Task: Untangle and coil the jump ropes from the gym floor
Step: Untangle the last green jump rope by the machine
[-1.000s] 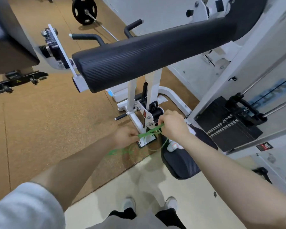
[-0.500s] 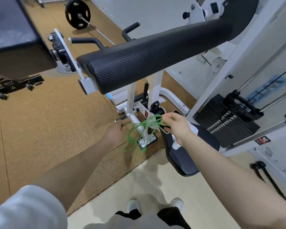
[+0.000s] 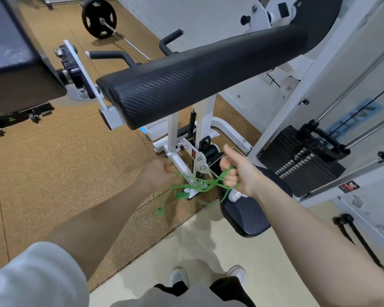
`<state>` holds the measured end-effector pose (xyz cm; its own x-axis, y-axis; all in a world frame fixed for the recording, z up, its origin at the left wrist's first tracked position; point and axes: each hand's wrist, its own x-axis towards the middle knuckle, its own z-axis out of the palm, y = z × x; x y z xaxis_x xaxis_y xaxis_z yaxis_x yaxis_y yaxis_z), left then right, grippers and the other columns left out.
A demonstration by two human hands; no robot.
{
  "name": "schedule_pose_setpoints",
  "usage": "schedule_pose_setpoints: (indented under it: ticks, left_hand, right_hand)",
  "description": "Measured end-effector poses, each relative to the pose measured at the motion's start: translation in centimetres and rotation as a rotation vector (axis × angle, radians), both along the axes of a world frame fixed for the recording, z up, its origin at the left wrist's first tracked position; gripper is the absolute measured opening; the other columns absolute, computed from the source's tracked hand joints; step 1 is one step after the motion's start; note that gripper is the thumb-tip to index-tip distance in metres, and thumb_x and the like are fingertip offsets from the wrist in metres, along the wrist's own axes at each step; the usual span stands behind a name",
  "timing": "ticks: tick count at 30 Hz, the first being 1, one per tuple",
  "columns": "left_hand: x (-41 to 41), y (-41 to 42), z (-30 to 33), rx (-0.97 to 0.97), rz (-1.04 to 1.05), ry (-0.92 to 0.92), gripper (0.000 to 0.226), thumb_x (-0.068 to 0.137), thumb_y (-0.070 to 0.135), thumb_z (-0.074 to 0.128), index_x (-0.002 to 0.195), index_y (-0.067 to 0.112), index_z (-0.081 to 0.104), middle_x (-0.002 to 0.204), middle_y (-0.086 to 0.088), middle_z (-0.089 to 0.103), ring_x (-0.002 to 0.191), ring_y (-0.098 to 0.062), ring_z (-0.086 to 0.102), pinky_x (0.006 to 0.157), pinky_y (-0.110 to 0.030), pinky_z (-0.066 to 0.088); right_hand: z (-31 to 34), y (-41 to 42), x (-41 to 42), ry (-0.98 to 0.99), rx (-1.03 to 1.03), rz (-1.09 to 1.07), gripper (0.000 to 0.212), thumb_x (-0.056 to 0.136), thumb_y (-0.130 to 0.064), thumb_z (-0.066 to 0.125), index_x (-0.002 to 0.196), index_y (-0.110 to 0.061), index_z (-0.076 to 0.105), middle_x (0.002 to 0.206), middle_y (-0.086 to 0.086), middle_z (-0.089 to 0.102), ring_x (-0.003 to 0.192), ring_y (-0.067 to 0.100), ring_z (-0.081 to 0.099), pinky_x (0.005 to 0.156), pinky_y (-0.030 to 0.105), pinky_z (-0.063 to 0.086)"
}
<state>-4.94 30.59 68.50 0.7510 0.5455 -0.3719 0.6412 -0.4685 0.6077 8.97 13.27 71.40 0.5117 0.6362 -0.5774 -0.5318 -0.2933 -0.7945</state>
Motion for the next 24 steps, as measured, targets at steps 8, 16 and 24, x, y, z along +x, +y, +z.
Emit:
schedule_pose_setpoints:
  ticks: [8,16,24]
  left_hand:
    - [0.0,1.4,-0.4,-0.172,0.011,0.262,0.048,0.091,0.050,0.049,0.085,0.005,0.065,0.055,0.001,0.055,0.054,-0.011,0.058,0.066,-0.027,0.044]
    - [-0.4,3.9,-1.4,0.295,-0.348,0.327,0.038,0.094,0.005,0.037,0.125,0.019,0.054,0.116,-0.005,0.060,0.105,-0.024,0.055,0.089,-0.036,0.044]
    - [-0.6,4.0,-1.7,0.257,-0.229,0.409,0.039,0.090,0.002,0.040,0.122,0.017,0.057,0.127,-0.005,0.056,0.120,-0.022,0.049,0.108,-0.048,0.030]
  right_hand:
    - [-1.1,0.4,0.7,-1.133,-0.555,0.905,0.039,0.083,-0.032,0.066,0.058,-0.017,0.040,0.059,0.002,0.042,0.063,0.019,0.043,0.055,0.028,0.030]
    - [-4.4,-0.6,0.7,-1.503,-0.721,1.200,0.021,0.086,-0.018,0.055,0.095,-0.021,0.074,0.099,-0.001,0.052,0.116,0.025,0.037,0.110,0.032,0.012]
    - [0.5,0.5,0.3,-0.498,-0.055,0.462,0.027,0.049,-0.005,0.042,0.031,-0.021,0.055,0.117,0.001,0.066,0.117,0.013,0.052,0.095,0.028,0.036]
